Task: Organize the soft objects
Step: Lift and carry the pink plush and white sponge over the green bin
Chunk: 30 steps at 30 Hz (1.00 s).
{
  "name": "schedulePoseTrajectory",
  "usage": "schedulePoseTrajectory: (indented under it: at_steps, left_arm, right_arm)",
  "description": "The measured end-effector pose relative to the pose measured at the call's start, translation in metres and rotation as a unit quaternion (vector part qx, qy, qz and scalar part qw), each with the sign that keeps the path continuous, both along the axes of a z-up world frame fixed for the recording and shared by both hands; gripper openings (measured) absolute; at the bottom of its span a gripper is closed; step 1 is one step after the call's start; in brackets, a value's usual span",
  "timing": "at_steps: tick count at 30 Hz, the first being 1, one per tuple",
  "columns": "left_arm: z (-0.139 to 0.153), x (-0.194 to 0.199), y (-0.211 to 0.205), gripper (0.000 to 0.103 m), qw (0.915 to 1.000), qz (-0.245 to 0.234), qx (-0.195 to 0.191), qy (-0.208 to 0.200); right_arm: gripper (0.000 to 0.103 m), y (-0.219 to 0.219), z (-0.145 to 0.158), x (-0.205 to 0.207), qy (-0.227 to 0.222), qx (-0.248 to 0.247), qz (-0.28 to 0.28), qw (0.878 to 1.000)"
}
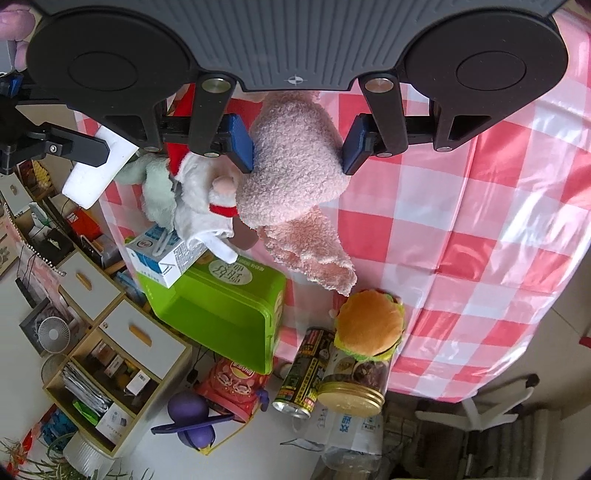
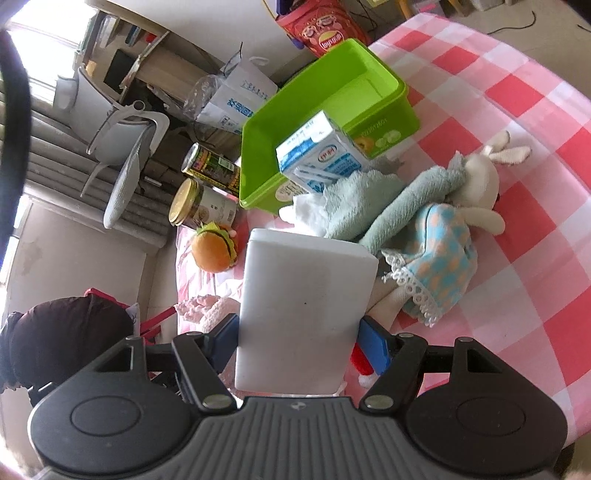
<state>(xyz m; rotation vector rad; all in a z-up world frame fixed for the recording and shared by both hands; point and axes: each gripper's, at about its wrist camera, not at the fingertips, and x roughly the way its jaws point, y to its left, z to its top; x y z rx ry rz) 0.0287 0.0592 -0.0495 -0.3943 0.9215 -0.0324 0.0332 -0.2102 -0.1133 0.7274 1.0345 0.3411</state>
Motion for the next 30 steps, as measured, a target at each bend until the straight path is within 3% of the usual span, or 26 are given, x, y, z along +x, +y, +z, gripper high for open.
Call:
schedulePoseTrajectory:
  at_steps: [11,14,17,24,30]
  left_arm:
    - [0.01,0.002,-0.004,0.052,0.9991,-0.006,-0.004,-0.042]
    - [0.012,0.01,-0.003,0.052,0.9977,-0.01,-0.022,-0.063]
    - [0.018,0.021,-0.008,0.051,0.9966,-0.013,-0.015,-0.08]
    - [0.04,0.073,-0.026,0.051,0.9934,-0.034,0.014,-0.109]
    - [0.044,0.137,-0.041,0.051,0.9901,-0.051,0.04,-0.125]
  right_arm:
    - [0.042,-0.021,0.016,0.001,-0.068,0.037,-0.021,0.997]
    - [0.042,-0.035,0.024,0.003,-0.095,0.062,-0.045,0.993]
    - [0.042,-0.051,0.037,0.011,-0.117,0.048,-0.079,0.989]
    - [0.041,-0.068,0.065,0.066,-0.156,-0.001,-0.111,0.981]
    - [0.042,-0.066,0.052,0.134,-0.152,-0.033,-0.093,0.983]
